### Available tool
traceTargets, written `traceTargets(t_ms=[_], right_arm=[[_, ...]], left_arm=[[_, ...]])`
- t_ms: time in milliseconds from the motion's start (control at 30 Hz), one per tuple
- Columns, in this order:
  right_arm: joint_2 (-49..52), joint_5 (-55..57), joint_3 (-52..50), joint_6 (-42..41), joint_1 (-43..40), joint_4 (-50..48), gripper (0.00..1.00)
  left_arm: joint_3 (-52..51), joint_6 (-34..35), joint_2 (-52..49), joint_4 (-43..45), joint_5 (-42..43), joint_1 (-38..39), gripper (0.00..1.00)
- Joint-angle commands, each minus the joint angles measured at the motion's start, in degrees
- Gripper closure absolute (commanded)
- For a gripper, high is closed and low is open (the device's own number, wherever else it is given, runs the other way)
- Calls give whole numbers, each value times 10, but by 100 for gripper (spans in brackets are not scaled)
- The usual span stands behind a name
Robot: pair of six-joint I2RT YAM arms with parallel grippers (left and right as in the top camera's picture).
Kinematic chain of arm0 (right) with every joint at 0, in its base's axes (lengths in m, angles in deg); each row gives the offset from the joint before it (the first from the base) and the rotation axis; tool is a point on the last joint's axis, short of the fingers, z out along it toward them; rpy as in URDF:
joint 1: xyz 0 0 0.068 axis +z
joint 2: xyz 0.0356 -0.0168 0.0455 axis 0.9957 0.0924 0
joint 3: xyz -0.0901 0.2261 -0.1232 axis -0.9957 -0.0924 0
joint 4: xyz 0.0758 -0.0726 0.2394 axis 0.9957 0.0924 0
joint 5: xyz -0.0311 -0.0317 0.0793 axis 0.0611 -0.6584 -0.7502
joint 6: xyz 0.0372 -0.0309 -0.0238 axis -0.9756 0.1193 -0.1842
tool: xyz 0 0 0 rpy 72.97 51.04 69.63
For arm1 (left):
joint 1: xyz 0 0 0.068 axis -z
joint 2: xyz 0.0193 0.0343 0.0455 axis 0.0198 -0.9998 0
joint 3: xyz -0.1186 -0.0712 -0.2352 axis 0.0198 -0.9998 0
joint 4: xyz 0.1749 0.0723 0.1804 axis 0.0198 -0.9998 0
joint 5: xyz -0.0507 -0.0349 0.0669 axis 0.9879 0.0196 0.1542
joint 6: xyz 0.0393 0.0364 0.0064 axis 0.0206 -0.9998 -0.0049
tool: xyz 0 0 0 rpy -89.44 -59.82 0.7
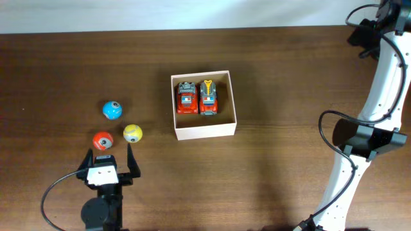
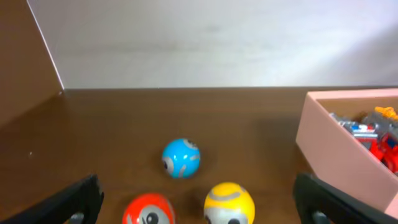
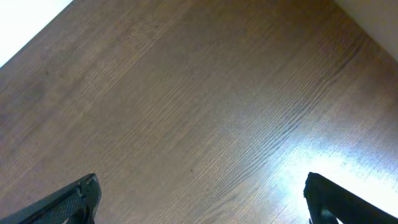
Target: Pack container
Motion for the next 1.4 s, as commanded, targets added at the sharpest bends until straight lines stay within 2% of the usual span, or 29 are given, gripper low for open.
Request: traceTargets(t_ms=[0,67,167,233,300,467,667,767,900,1367], right_arm=[[-17,15,9,-5,-2,3,1],[-17,15,9,-5,-2,3,1],[-17,15,9,-5,-2,3,1],[-17,15,9,-5,-2,3,1],[-17,15,9,-5,-2,3,1],[-17,15,9,-5,-2,3,1],[-17,15,9,-5,-2,3,1],[-17,15,9,-5,-2,3,1],[-17,15,9,-5,-2,3,1],[-17,15,9,-5,-2,3,1]], left_arm=[[1,19,5,27,42,-3,1],[16,31,2,22,45,-3,1],[79,34,-26,-42,-7,-3,1],[143,33,-70,-76,-52,-3,1],[204,34,-126,-94,-58,-3,1],[388,49,-329,-189,12,-3,1],[607,49,-572,-407,115,-3,1],[680,49,-658,-494,163,-3,1],[714,49,-735,-557,212,-3,1],[714,70,-882,-531,224,-3,1]])
